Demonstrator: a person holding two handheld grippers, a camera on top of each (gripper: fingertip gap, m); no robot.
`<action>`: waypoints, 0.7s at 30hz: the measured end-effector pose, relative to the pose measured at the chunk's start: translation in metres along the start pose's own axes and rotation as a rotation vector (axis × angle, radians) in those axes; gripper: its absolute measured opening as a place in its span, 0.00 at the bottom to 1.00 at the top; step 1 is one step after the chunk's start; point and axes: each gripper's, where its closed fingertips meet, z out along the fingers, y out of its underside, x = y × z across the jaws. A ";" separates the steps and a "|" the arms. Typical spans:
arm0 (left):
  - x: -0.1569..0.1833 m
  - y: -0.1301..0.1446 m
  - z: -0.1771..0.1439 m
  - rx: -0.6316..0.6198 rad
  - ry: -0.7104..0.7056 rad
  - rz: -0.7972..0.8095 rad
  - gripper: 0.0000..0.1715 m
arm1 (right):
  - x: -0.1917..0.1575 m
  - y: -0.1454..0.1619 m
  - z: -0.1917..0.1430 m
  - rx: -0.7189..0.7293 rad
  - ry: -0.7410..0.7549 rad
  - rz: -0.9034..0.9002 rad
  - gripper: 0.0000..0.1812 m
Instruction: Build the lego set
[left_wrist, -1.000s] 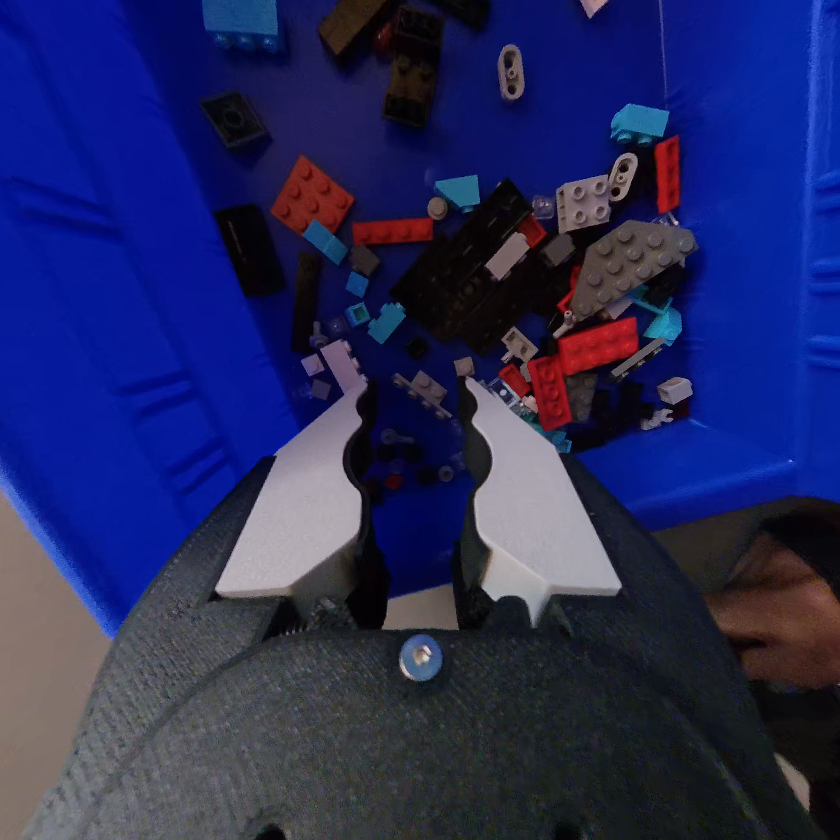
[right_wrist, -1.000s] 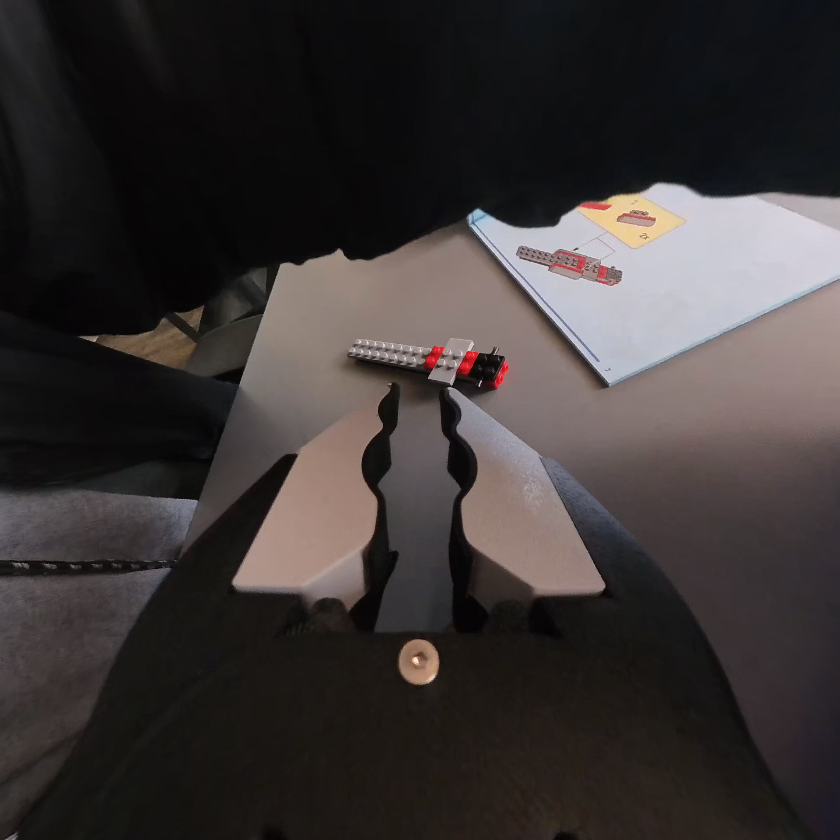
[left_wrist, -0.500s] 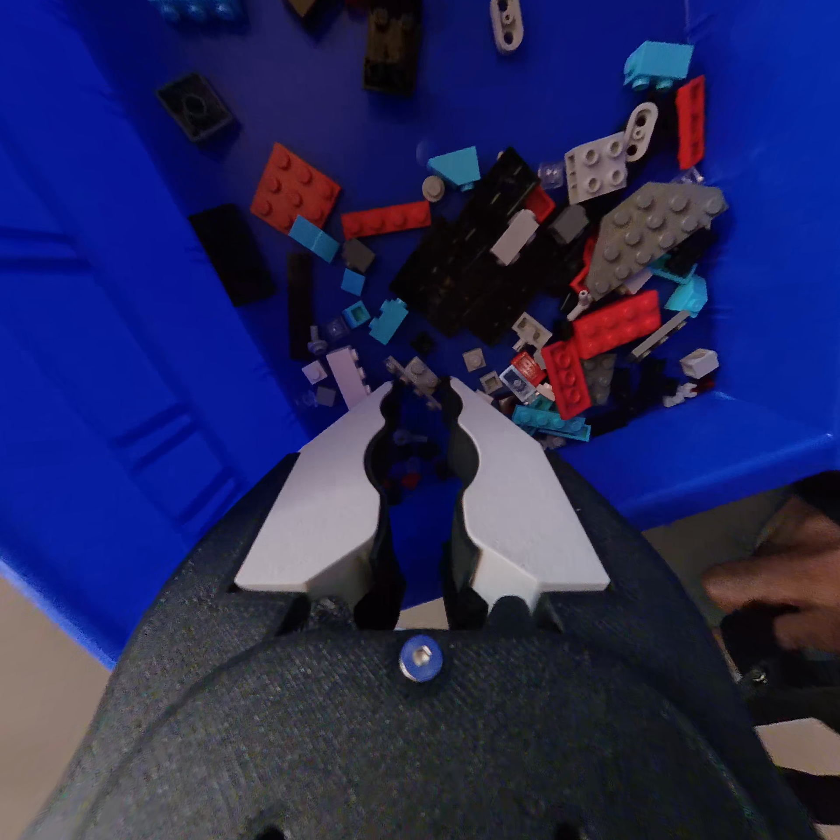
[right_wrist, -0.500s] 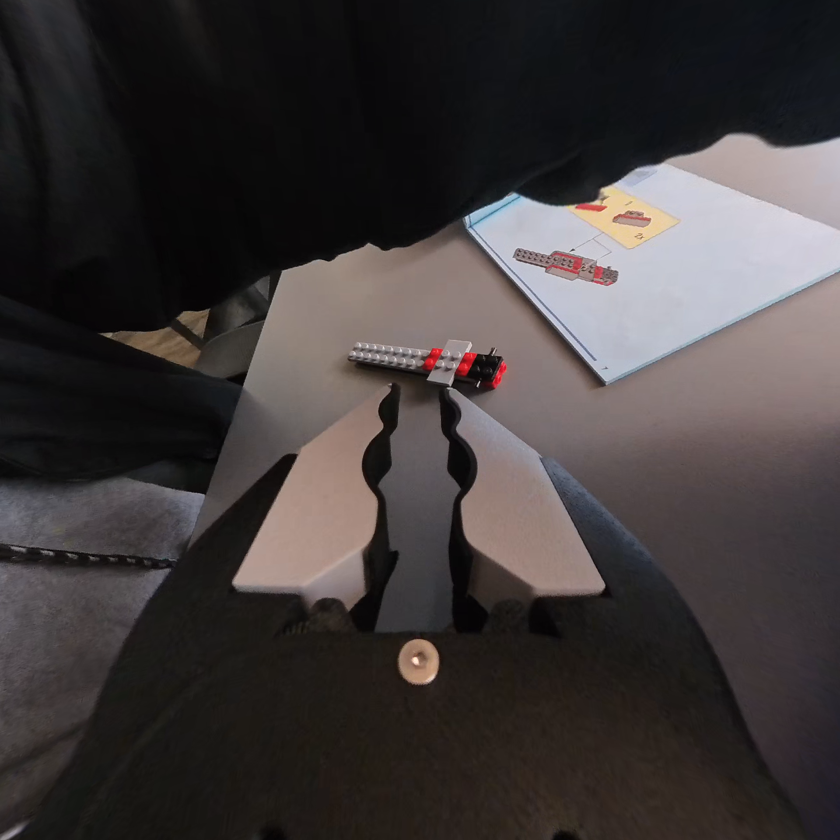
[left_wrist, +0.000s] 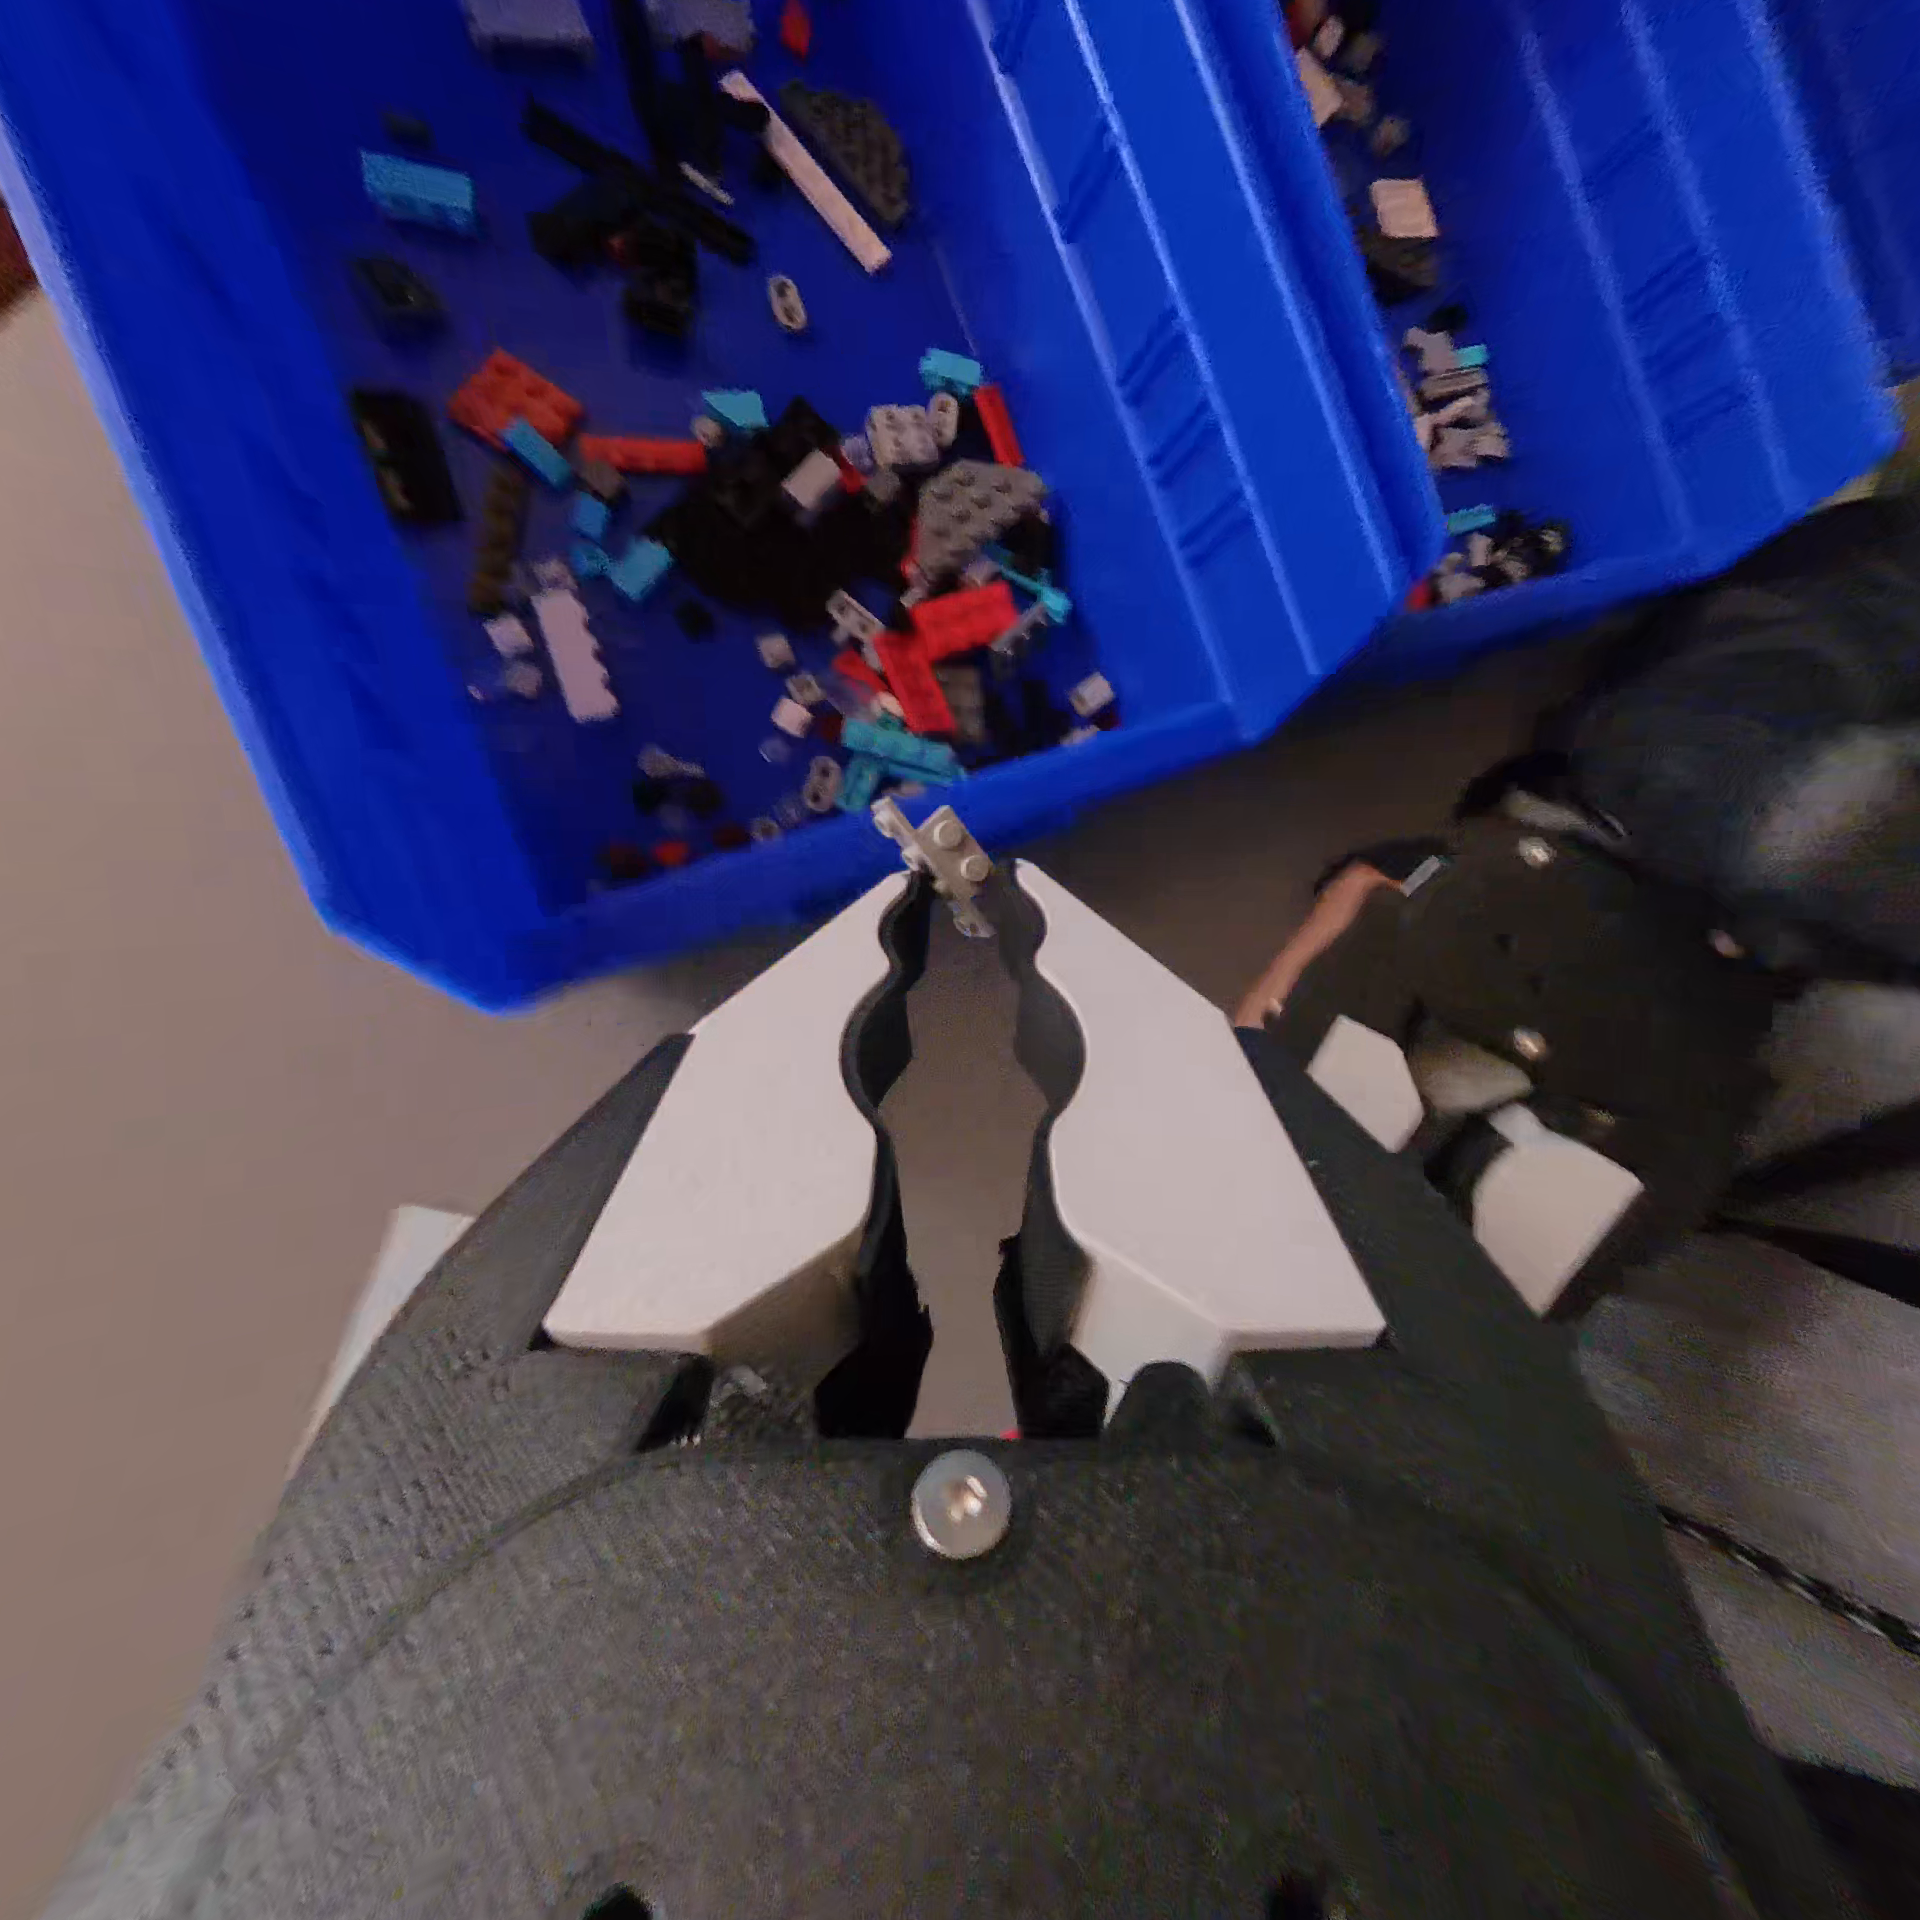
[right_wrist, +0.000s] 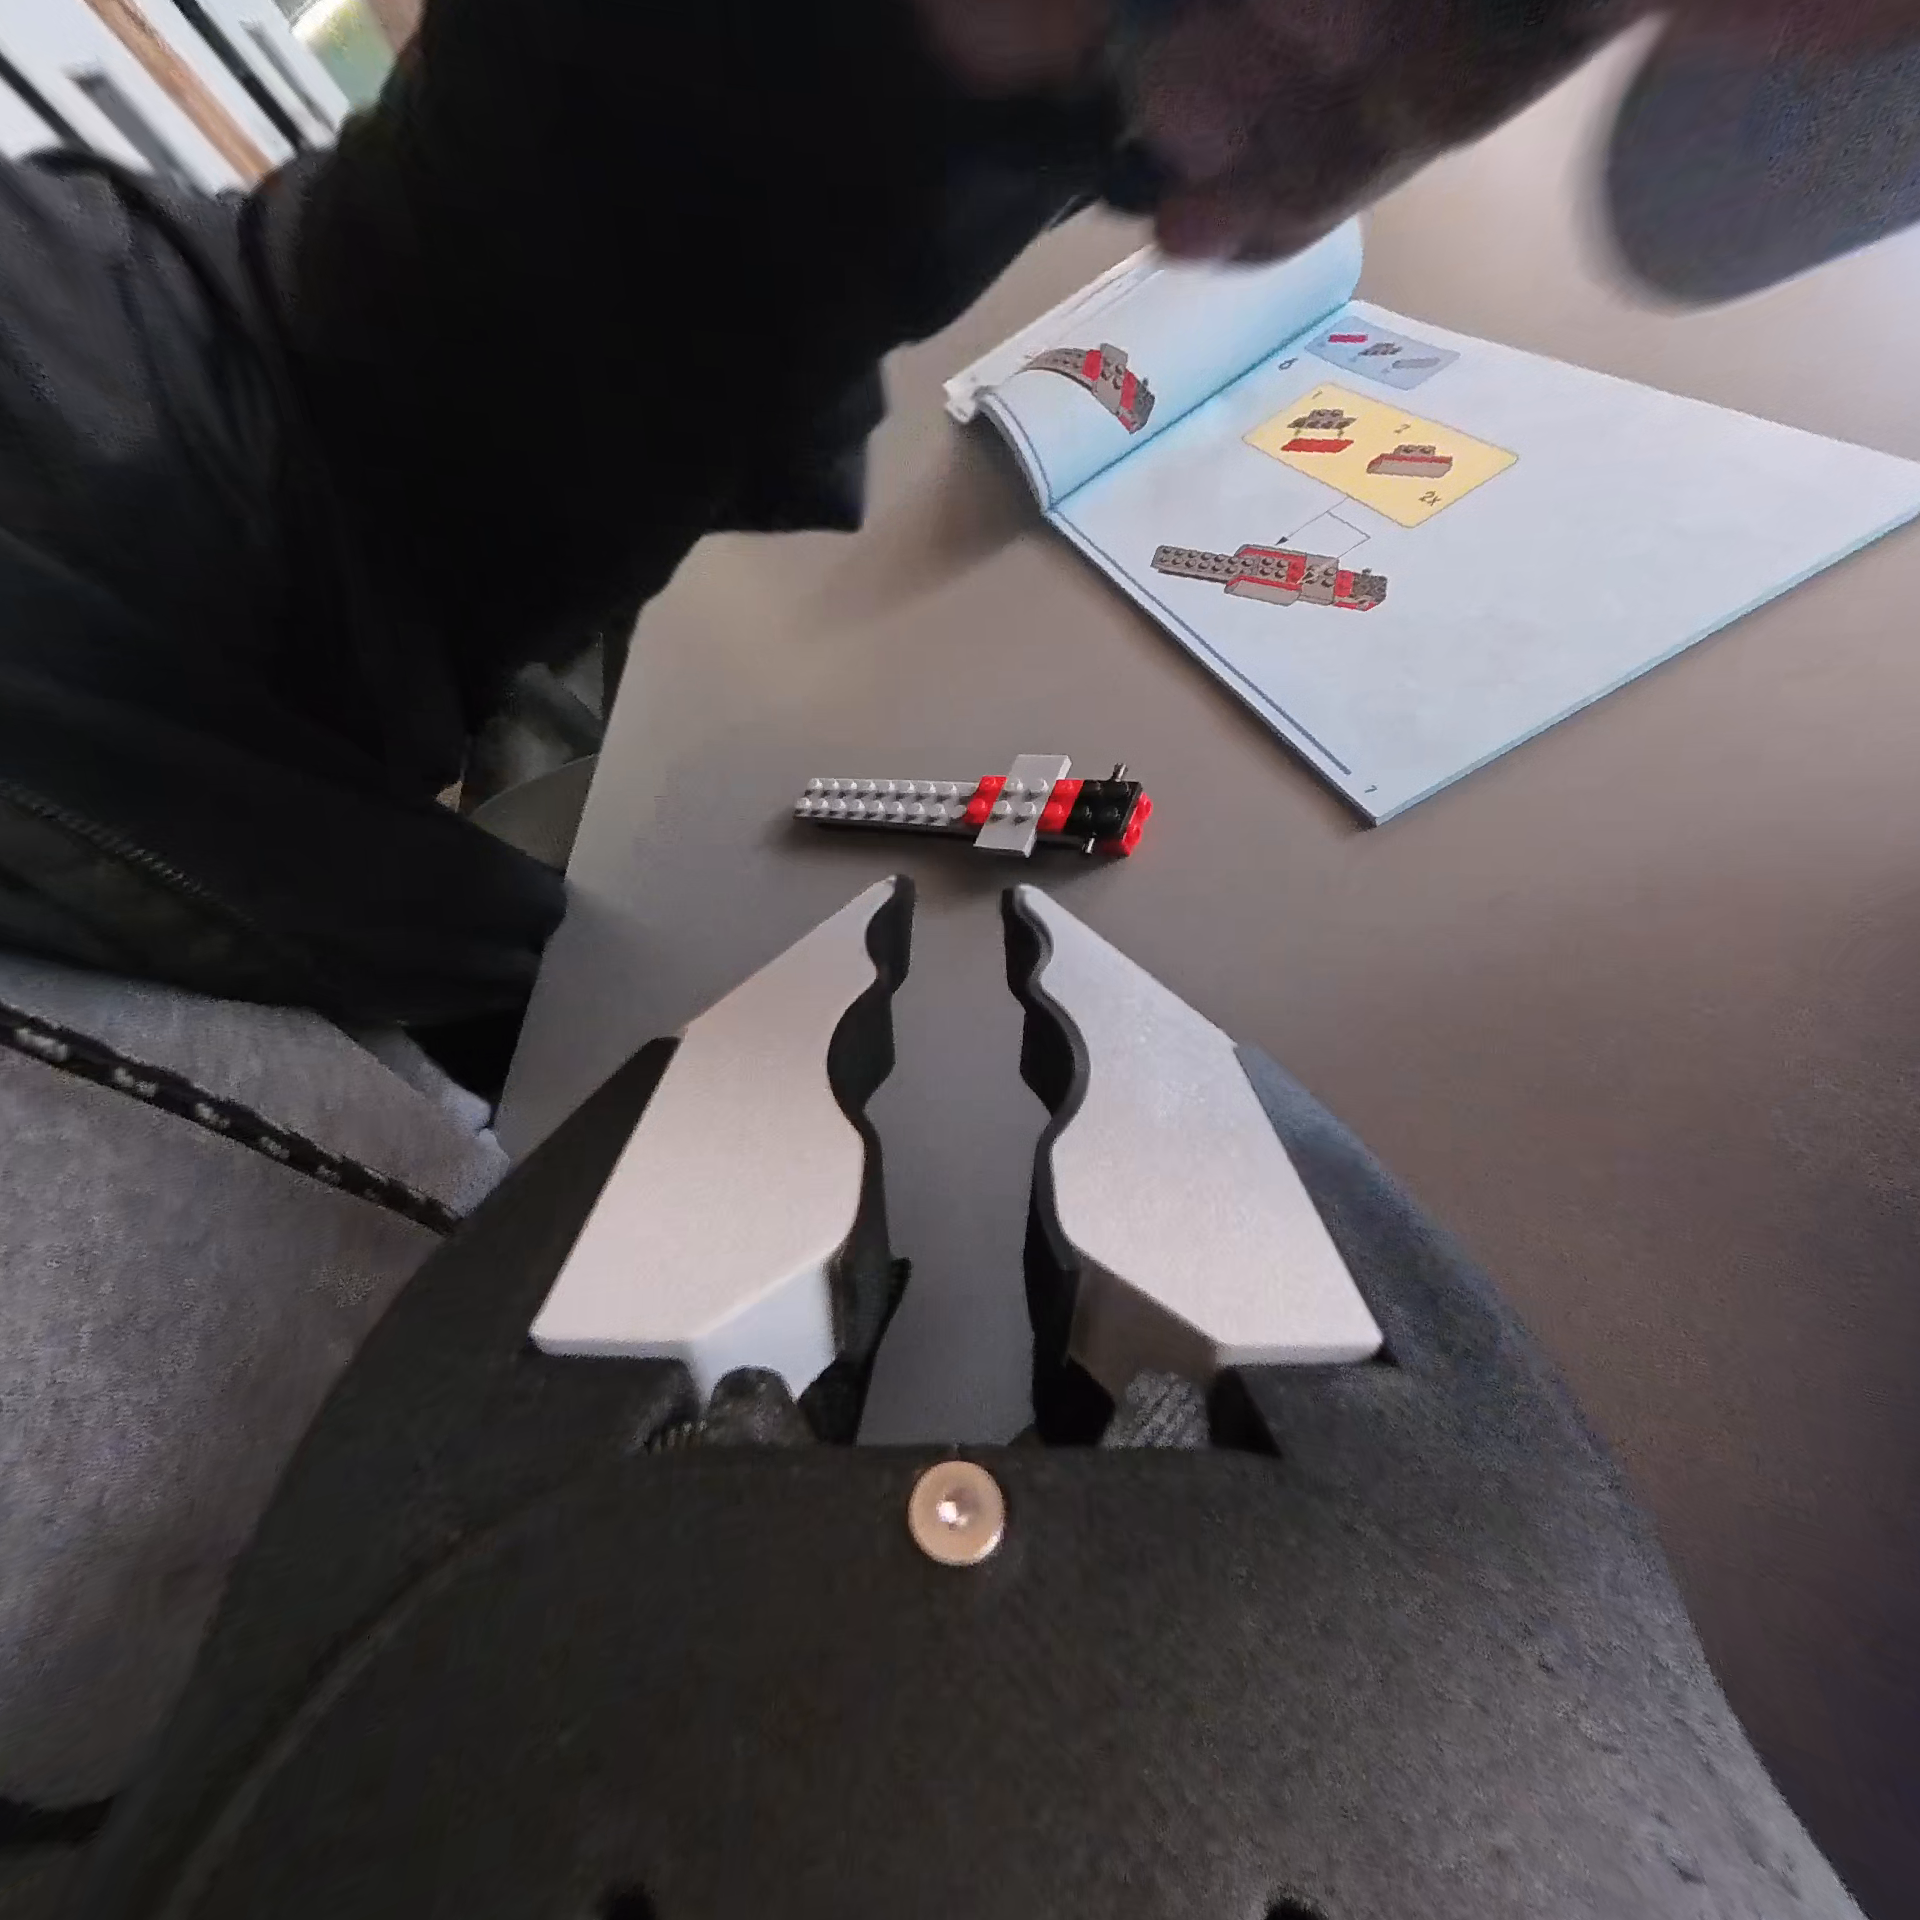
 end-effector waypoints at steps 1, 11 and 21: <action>0.006 0.010 -0.003 0.014 0.022 -0.027 0.07 | 0.001 0.000 0.000 0.000 0.006 0.008 0.11; 0.025 0.095 0.024 -0.088 0.054 -0.166 0.07 | -0.004 0.006 0.000 -0.008 0.021 0.045 0.10; 0.036 0.108 0.041 -0.161 0.053 -0.153 0.07 | -0.005 0.006 -0.001 -0.004 0.009 0.047 0.10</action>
